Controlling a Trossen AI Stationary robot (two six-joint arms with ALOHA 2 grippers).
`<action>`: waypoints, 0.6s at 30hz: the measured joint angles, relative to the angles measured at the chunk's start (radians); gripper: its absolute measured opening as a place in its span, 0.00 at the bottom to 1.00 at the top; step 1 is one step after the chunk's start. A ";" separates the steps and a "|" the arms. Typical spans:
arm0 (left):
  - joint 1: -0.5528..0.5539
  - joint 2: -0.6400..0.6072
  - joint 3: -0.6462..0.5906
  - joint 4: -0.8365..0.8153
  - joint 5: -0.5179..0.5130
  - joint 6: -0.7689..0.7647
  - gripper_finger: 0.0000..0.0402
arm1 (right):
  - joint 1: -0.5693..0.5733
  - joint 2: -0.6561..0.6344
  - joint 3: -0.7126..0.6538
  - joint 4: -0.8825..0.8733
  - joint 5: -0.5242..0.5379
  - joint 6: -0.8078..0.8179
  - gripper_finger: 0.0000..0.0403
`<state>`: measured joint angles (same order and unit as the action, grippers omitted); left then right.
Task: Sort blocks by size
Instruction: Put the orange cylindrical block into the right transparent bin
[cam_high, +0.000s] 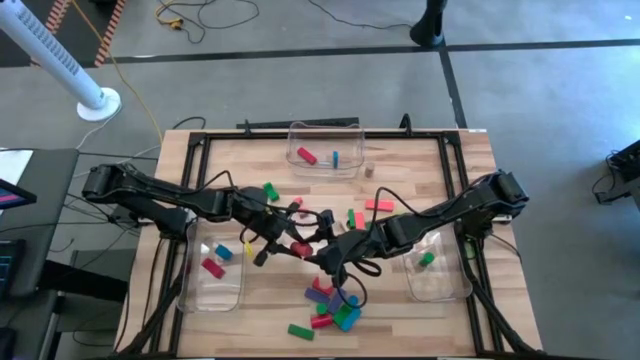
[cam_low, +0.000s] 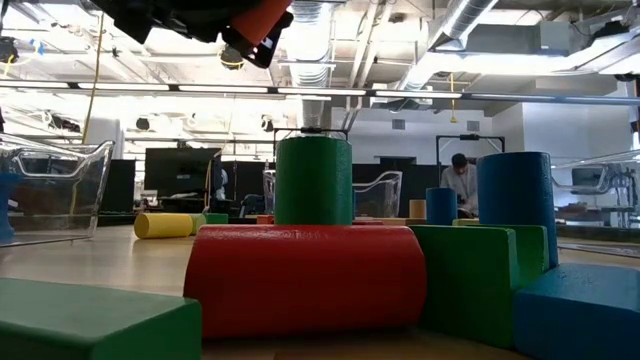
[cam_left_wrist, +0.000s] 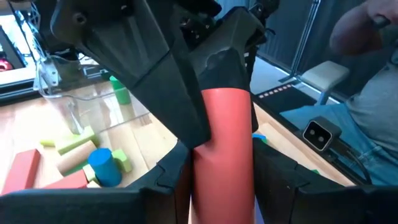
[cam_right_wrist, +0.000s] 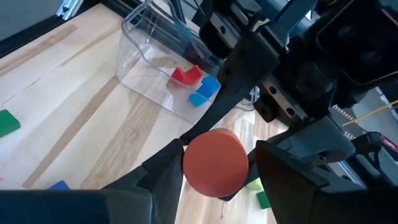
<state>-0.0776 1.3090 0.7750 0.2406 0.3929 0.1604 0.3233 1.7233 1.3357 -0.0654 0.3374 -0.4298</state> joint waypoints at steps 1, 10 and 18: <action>0.000 0.000 0.000 0.001 0.002 0.000 0.31 | 0.000 0.000 0.000 0.000 -0.001 0.000 0.55; 0.000 0.000 0.000 0.013 0.008 -0.008 0.31 | -0.003 0.000 0.000 0.005 -0.002 0.003 0.43; 0.000 0.000 0.000 0.011 0.011 -0.009 0.31 | -0.003 0.000 0.000 0.006 -0.001 0.003 0.40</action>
<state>-0.0776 1.3090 0.7750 0.2520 0.4038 0.1517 0.3206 1.7233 1.3357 -0.0598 0.3367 -0.4267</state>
